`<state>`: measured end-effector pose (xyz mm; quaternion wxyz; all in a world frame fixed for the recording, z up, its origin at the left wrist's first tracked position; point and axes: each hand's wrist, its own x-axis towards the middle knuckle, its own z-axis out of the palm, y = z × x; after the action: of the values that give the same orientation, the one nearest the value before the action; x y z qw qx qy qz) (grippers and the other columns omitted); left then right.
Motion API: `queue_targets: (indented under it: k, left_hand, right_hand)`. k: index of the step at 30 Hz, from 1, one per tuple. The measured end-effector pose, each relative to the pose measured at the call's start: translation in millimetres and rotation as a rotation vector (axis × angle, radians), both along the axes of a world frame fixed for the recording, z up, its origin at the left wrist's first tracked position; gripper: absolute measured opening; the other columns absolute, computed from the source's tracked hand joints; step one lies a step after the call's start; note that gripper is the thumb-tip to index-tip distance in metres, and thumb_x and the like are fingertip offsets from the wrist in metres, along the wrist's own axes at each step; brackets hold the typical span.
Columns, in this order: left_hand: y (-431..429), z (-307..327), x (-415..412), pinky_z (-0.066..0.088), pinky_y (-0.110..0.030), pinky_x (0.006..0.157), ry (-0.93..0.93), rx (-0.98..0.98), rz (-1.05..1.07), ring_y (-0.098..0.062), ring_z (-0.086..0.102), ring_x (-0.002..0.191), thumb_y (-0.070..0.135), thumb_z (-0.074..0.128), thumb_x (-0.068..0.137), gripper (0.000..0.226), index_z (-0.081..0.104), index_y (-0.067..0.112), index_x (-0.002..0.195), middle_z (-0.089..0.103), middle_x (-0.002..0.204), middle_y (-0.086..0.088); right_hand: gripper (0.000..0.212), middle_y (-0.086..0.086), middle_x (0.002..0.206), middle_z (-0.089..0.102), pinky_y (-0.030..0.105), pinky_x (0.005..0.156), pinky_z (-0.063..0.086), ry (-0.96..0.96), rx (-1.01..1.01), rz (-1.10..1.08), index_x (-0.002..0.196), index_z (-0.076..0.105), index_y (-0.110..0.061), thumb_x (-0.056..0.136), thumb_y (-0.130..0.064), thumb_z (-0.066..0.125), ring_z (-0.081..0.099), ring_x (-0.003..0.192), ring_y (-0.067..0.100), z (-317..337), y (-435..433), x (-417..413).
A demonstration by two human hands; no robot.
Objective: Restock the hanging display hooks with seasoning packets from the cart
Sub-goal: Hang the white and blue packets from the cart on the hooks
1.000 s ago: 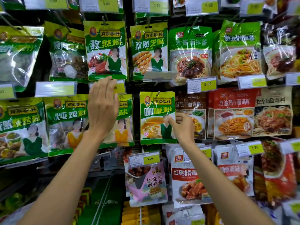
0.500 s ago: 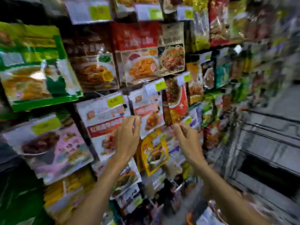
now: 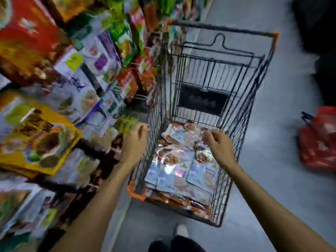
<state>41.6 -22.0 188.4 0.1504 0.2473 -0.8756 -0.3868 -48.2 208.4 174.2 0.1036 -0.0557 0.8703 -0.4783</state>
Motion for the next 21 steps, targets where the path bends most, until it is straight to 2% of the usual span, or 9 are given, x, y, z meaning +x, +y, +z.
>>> queue_targets:
  k: [2, 6, 9, 11, 12, 14, 15, 18, 21]
  left_hand:
    - [5.9, -32.4, -16.0, 0.043, -0.035, 0.078, -0.076, 0.032, -0.021, -0.031, 0.063, 0.09, 0.011, 0.049, 0.097, 0.02, 0.066, 0.002, 0.103, 0.069, 0.094, -0.02]
    - [18.0, -102.3, -38.5, 0.033, -0.026, 0.064, -0.244, 0.086, -0.103, -0.031, 0.063, 0.088, 0.008, 0.052, 0.095, 0.019, 0.066, -0.001, 0.106, 0.068, 0.095, -0.023]
    - [23.8, -159.1, -45.6, 0.042, -0.03, 0.066, -0.421, 0.124, -0.148, -0.033, 0.062, 0.085, 0.011, 0.052, 0.095, 0.025, 0.061, 0.001, 0.117, 0.066, 0.091, -0.022]
    - [27.9, -190.9, -46.6, 0.046, -0.034, 0.072, -0.512, 0.147, -0.164, -0.036, 0.061, 0.089, 0.008, 0.051, 0.095, 0.029, 0.058, 0.0, 0.122, 0.065, 0.096, -0.024]
    - [29.4, -204.4, -46.4, 0.048, -0.038, 0.08, -0.549, 0.165, -0.162, -0.037, 0.061, 0.095, 0.007, 0.051, 0.094, 0.028, 0.058, -0.003, 0.12, 0.064, 0.103, -0.026]
    - [32.2, -226.8, -45.3, 0.047, -0.044, 0.086, -0.613, 0.161, -0.135, -0.038, 0.059, 0.102, 0.006, 0.054, 0.092, 0.027, 0.057, -0.007, 0.115, 0.062, 0.109, -0.028]
    - [32.7, -236.4, -44.2, 0.046, -0.045, 0.086, -0.64, 0.145, -0.12, -0.038, 0.058, 0.103, 0.007, 0.055, 0.091, 0.028, 0.056, -0.006, 0.115, 0.061, 0.111, -0.027]
    - [36.1, -254.3, -41.6, 0.048, -0.045, 0.087, -0.702, 0.107, -0.069, -0.033, 0.056, 0.108, 0.018, 0.059, 0.09, 0.033, 0.055, 0.002, 0.119, 0.06, 0.119, -0.016]
    - [41.6, -263.3, -40.0, 0.05, -0.042, 0.084, -0.714, 0.111, 0.012, -0.031, 0.053, 0.111, 0.022, 0.064, 0.088, 0.043, 0.048, 0.005, 0.124, 0.053, 0.125, -0.014]
  right_hand:
    - [0.034, 0.015, 0.081, 0.07, 0.031, 0.067, 0.048, -0.024, 0.051, -0.055, 0.085, 0.068, 0.005, 0.1, -0.018, 0.048, 0.062, 0.069, 0.025, -30.0, 8.6, -7.9]
    - [0.037, 0.023, 0.077, 0.067, 0.035, 0.061, 0.044, -0.143, 0.131, -0.158, 0.08, 0.065, 0.008, 0.1, -0.017, 0.046, 0.06, 0.067, 0.03, -102.8, 18.4, -13.3]
    - [0.04, 0.027, 0.076, 0.064, 0.041, 0.064, 0.045, -0.264, 0.2, -0.241, 0.081, 0.062, 0.011, 0.101, -0.019, 0.045, 0.059, 0.07, 0.038, -161.1, 26.8, -9.6]
    - [0.036, 0.022, 0.074, 0.058, 0.038, 0.06, 0.031, -0.352, 0.268, -0.273, 0.079, 0.058, 0.006, 0.101, -0.018, 0.045, 0.055, 0.071, 0.034, -195.5, 32.0, -3.8]
    - [0.031, 0.019, 0.076, 0.056, 0.036, 0.06, 0.028, -0.398, 0.312, -0.29, 0.08, 0.057, 0.002, 0.101, -0.018, 0.044, 0.054, 0.074, 0.032, -211.1, 33.5, -0.7]
    - [0.025, 0.02, 0.093, 0.06, 0.036, 0.068, 0.035, -0.491, 0.36, -0.318, 0.096, 0.059, 0.0, 0.1, -0.019, 0.044, 0.057, 0.088, 0.035, -238.7, 33.3, 3.9]
    - [0.027, 0.022, 0.102, 0.062, 0.036, 0.072, 0.039, -0.53, 0.369, -0.335, 0.103, 0.059, 0.003, 0.1, -0.019, 0.044, 0.058, 0.095, 0.037, -250.3, 31.9, 4.9]
    - [0.026, 0.024, 0.114, 0.06, 0.036, 0.081, 0.045, -0.605, 0.39, -0.385, 0.109, 0.057, 0.005, 0.096, -0.014, 0.045, 0.057, 0.099, 0.034, -272.6, 24.6, 5.7]
    - [0.038, 0.026, 0.128, 0.05, 0.042, 0.101, 0.04, -0.644, 0.446, -0.402, 0.124, 0.049, 0.007, 0.094, -0.016, 0.046, 0.048, 0.118, 0.038, -285.7, 18.8, 8.6]
